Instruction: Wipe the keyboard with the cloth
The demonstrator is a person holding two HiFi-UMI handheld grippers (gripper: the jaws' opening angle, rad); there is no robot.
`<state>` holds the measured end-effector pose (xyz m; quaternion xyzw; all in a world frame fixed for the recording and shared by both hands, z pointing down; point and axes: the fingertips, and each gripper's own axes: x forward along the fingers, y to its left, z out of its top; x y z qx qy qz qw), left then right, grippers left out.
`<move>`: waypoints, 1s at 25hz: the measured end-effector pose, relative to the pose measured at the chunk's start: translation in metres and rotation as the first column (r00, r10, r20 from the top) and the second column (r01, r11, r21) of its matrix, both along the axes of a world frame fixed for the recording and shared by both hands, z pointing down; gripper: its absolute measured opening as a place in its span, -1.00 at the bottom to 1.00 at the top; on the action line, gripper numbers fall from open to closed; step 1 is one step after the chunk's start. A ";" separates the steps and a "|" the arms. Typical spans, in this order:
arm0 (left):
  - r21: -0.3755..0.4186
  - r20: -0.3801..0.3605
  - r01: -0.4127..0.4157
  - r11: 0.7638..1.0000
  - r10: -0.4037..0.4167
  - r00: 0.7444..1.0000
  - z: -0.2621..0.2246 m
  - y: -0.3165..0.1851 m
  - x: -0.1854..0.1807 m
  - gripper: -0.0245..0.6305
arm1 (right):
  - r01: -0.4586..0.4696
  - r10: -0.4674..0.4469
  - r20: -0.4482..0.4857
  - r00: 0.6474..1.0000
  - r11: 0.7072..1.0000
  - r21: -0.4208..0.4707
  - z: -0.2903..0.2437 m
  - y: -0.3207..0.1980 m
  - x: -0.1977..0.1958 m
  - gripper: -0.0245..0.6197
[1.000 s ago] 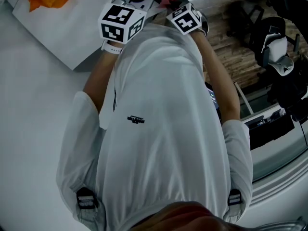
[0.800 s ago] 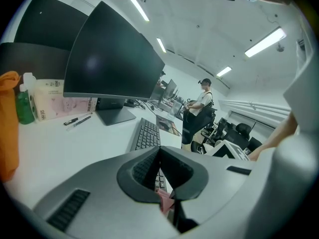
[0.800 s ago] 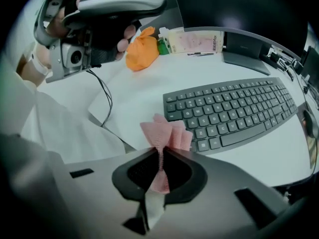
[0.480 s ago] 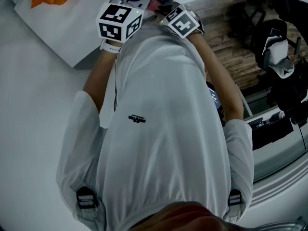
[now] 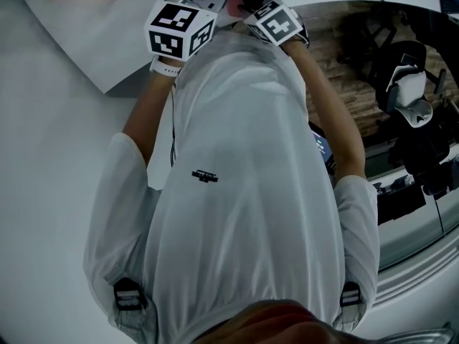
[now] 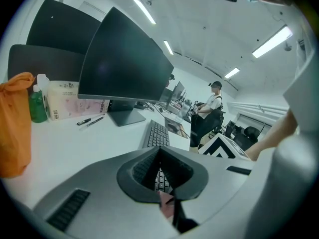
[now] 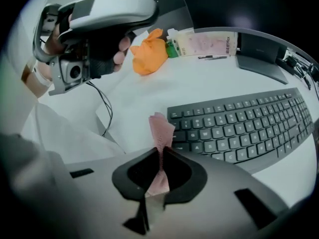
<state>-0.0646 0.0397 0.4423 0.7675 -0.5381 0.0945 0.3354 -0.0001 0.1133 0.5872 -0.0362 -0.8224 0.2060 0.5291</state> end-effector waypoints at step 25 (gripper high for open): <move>-0.028 0.002 0.051 0.998 -0.051 0.999 -0.001 -0.047 0.036 -0.86 | -0.022 0.024 -0.020 1.000 0.996 0.088 0.008 -0.113 0.036 -0.81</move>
